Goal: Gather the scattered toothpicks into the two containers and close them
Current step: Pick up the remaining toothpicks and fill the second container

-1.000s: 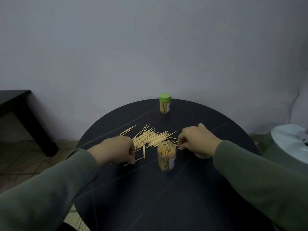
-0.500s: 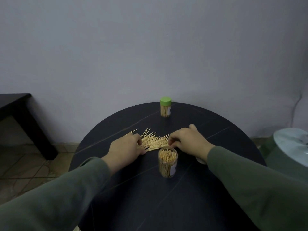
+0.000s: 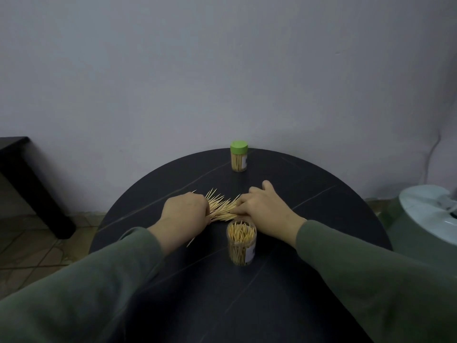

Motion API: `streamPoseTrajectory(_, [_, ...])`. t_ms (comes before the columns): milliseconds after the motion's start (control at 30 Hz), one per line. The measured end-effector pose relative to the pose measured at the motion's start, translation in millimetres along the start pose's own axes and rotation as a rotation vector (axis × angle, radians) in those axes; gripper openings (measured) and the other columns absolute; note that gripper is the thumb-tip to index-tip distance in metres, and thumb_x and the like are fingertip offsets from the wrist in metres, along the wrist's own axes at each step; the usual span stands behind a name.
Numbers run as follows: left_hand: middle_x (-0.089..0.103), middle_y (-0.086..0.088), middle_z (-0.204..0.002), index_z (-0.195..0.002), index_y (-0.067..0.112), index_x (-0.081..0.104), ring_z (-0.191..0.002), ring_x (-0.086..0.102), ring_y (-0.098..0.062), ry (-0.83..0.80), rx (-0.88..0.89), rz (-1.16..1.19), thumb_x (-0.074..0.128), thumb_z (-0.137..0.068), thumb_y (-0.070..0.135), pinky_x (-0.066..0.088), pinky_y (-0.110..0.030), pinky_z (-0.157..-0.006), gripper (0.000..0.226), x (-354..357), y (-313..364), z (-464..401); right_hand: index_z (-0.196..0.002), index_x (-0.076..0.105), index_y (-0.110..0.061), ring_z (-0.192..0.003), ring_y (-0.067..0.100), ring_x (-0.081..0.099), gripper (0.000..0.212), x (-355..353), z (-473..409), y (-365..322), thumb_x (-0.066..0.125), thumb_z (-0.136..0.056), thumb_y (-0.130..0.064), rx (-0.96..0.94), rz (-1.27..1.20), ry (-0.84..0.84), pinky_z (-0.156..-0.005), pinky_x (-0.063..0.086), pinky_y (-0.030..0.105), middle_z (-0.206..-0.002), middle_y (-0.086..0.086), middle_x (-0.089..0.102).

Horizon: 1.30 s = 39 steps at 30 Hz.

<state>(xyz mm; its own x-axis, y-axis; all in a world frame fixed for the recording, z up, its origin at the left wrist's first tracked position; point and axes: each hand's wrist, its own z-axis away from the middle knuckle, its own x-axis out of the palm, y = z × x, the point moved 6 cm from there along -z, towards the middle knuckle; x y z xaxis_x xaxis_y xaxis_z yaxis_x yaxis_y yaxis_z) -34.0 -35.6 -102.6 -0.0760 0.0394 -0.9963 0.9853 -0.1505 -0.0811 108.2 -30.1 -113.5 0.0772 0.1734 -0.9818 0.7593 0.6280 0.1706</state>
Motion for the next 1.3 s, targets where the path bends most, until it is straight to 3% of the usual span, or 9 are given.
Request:
streamPoseTrajectory(333, [0.066, 0.004, -0.095, -0.101, 0.023, 0.067, -0.087, 0.064, -0.017, -0.019, 0.031, -0.071, 0.051, -0.095, 0.030, 0.054, -0.031, -0.070, 0.018, 3, 5, 3, -0.118, 0.063, -0.029, -0.107, 0.019, 0.048, 0.027, -1, 6, 2, 0.043, -0.101, -0.027, 0.060, 0.030, 0.014, -0.096, 0.025, 0.045, -0.120, -0.004, 0.058])
streamPoseTrajectory(667, [0.068, 0.006, -0.097, -0.102, 0.026, 0.070, -0.085, 0.064, -0.016, -0.013, 0.015, -0.044, 0.053, -0.096, 0.031, 0.049, -0.028, -0.064, 0.019, -2, -3, 9, -0.125, 0.061, -0.037, -0.108, 0.015, 0.048, 0.029, -11, 18, 14, 0.047, -0.100, -0.039, 0.188, -0.120, 0.070, -0.095, 0.025, 0.039, -0.120, -0.009, 0.060])
streamPoseTrajectory(1033, [0.069, 0.010, -0.104, -0.110, 0.031, 0.071, -0.092, 0.063, -0.011, 0.010, -0.029, 0.072, 0.058, -0.093, 0.039, 0.050, -0.027, -0.074, 0.022, -13, -12, 18, -0.123, 0.064, -0.037, -0.114, 0.013, 0.047, 0.030, -16, 32, 27, 0.052, -0.096, -0.044, 0.331, -0.338, 0.118, -0.101, 0.027, 0.040, -0.120, -0.014, 0.061])
streamPoseTrajectory(1167, [0.069, 0.013, -0.103, -0.110, 0.032, 0.072, -0.087, 0.060, -0.007, 0.033, -0.041, 0.166, 0.057, -0.095, 0.039, 0.050, -0.025, -0.073, 0.022, -19, -11, 22, -0.117, 0.067, -0.037, -0.113, 0.010, 0.045, 0.028, -13, 33, 29, 0.056, -0.093, -0.045, 0.370, -0.456, 0.144, -0.098, 0.027, 0.037, -0.114, -0.016, 0.058])
streamPoseTrajectory(1300, [0.061, 0.017, -0.090, -0.104, 0.031, 0.074, -0.078, 0.052, -0.002, 0.109, -0.066, 0.362, 0.060, -0.093, 0.040, 0.039, -0.020, -0.066, 0.020, -27, -11, 25, -0.109, 0.071, -0.036, -0.107, 0.008, 0.053, 0.024, -6, 35, 32, 0.064, -0.087, -0.044, 0.441, -0.822, 0.171, -0.103, 0.033, 0.040, -0.102, -0.019, 0.062])
